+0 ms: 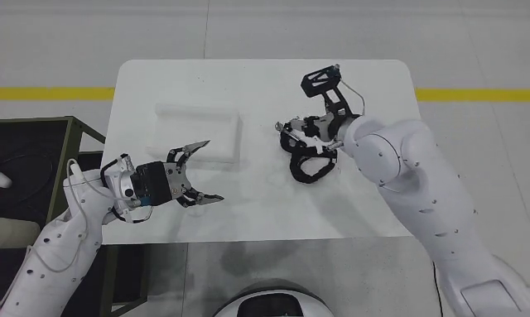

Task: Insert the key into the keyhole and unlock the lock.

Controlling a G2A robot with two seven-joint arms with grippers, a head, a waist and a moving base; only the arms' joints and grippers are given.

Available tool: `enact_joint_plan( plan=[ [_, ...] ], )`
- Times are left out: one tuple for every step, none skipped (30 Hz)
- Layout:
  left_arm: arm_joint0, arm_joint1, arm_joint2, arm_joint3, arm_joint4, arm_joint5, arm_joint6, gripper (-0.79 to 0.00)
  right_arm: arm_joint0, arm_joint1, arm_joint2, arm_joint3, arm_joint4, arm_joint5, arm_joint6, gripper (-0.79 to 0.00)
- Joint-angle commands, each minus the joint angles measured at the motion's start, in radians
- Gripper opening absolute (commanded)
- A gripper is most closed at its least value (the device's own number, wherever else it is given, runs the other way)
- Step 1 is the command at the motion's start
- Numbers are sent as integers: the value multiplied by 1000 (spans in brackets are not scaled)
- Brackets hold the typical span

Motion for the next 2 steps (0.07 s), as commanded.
enact_joint_plan(
  plan=[
    [0,0,0,0,0,0,0,0,-19,-2,22,-42,-5,31,-30,0],
    [0,0,0,0,0,0,0,0,-33,-3,28,-62,-4,46,-41,0]
  ],
)
